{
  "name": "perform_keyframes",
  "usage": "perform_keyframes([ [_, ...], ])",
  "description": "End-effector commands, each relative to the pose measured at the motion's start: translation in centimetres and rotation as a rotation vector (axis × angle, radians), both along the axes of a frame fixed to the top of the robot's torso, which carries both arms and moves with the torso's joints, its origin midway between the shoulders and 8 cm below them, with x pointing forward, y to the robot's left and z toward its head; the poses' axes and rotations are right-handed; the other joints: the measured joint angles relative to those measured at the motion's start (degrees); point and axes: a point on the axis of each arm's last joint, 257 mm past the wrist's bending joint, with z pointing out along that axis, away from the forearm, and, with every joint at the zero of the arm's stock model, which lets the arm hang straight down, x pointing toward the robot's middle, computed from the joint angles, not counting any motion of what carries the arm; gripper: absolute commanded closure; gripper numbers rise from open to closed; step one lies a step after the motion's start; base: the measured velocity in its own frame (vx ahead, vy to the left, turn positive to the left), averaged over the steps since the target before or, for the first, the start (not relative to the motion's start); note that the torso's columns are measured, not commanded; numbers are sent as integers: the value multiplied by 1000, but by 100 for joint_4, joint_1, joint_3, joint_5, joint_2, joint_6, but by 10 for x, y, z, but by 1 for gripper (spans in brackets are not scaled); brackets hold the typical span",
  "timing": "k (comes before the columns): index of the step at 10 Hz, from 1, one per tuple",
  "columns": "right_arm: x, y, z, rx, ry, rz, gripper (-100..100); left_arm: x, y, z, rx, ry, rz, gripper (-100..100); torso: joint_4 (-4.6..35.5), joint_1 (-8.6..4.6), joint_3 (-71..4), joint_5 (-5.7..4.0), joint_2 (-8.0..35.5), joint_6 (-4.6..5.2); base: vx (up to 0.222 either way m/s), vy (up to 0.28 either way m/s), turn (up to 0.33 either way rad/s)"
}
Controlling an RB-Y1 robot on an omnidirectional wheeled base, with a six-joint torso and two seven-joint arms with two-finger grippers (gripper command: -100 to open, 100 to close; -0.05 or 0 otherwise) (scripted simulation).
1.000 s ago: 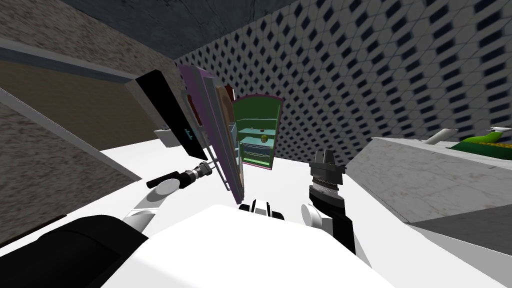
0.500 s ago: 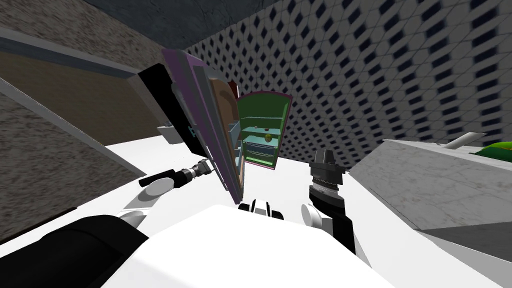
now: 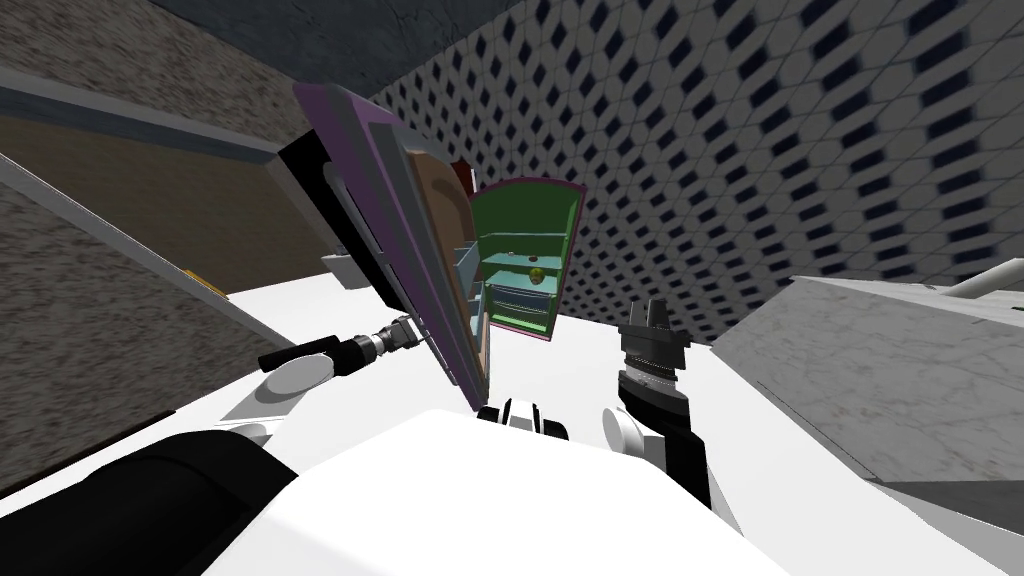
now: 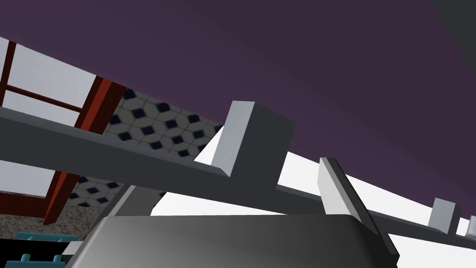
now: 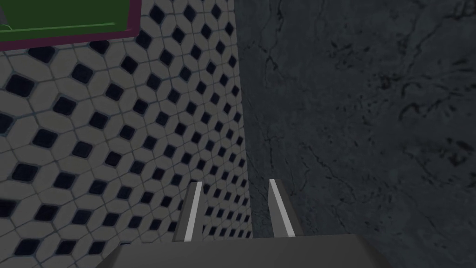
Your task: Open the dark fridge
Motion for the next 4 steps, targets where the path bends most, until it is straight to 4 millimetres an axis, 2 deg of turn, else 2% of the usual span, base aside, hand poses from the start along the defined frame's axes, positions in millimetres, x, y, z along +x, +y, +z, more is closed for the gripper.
perform_keyframes([
  [1,0,0,0,0,0,0,0,0,0,0,0,0,0,0,-3,-10,-5,-2,-8,-2,0,0,0],
  [4,0,0,0,0,0,0,0,0,0,0,0,0,0,0,-6,-24,-10,-7,-16,-1,0,0,0],
])
